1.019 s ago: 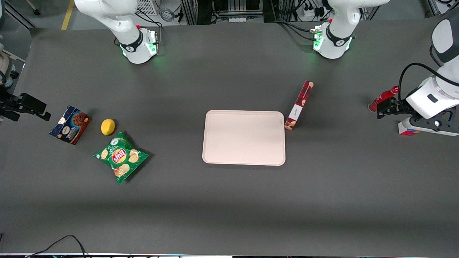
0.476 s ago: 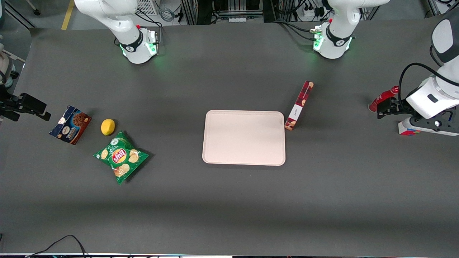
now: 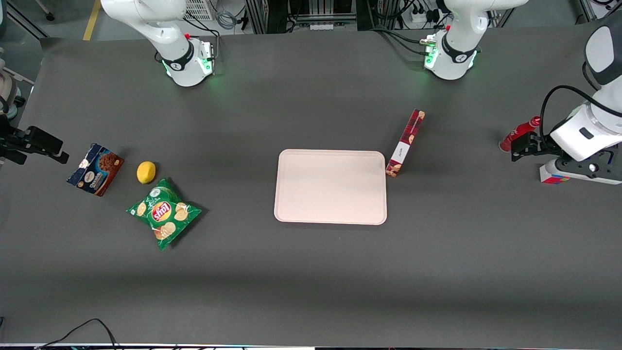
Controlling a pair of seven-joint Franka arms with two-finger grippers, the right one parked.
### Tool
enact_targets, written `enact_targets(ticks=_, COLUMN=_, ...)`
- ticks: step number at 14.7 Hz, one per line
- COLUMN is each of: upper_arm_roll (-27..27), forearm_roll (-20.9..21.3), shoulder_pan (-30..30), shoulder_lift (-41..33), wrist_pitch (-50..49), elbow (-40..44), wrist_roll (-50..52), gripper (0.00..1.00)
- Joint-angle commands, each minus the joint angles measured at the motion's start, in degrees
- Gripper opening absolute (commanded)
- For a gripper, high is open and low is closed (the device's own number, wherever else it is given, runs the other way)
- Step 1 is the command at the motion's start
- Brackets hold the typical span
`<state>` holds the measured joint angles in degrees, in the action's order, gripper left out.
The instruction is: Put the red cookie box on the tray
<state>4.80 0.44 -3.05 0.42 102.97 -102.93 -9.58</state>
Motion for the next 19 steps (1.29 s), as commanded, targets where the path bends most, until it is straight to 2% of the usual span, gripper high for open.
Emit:
enact_targets(ticks=1, upper_arm_roll=-0.1, forearm_roll=0.5, shoulder_pan=0.1, shoulder_lift=0.5, wrist_pitch=-1.9, elbow=1.8, wrist_roll=-1.8, gripper=1.00)
enact_targets(ticks=7, upper_arm_roll=0.0, forearm_roll=-0.2, shoulder_pan=0.8, shoulder_lift=0.4, wrist_pitch=-4.3, elbow=2.0, wrist_roll=-5.1, gripper=1.00)
enact_targets(ticks=10, upper_arm_roll=0.6, forearm_roll=-0.8, shoulder_pan=3.0, shoulder_lift=0.2, wrist_pitch=-5.2, elbow=1.8, wrist_roll=-2.7, gripper=1.00)
enact_targets(ticks=12, upper_arm_roll=1.8, forearm_roll=-0.8, shoulder_pan=5.2, shoulder_lift=0.2, wrist_pitch=-5.6, elbow=1.6, wrist_roll=2.3, gripper=1.00)
enact_targets(ticks=19, upper_arm_roll=18.2, forearm_roll=-0.8, shoulder_pan=5.8, shoulder_lift=0.4, wrist_pitch=-6.4, elbow=0.6, wrist_roll=19.7, gripper=1.00)
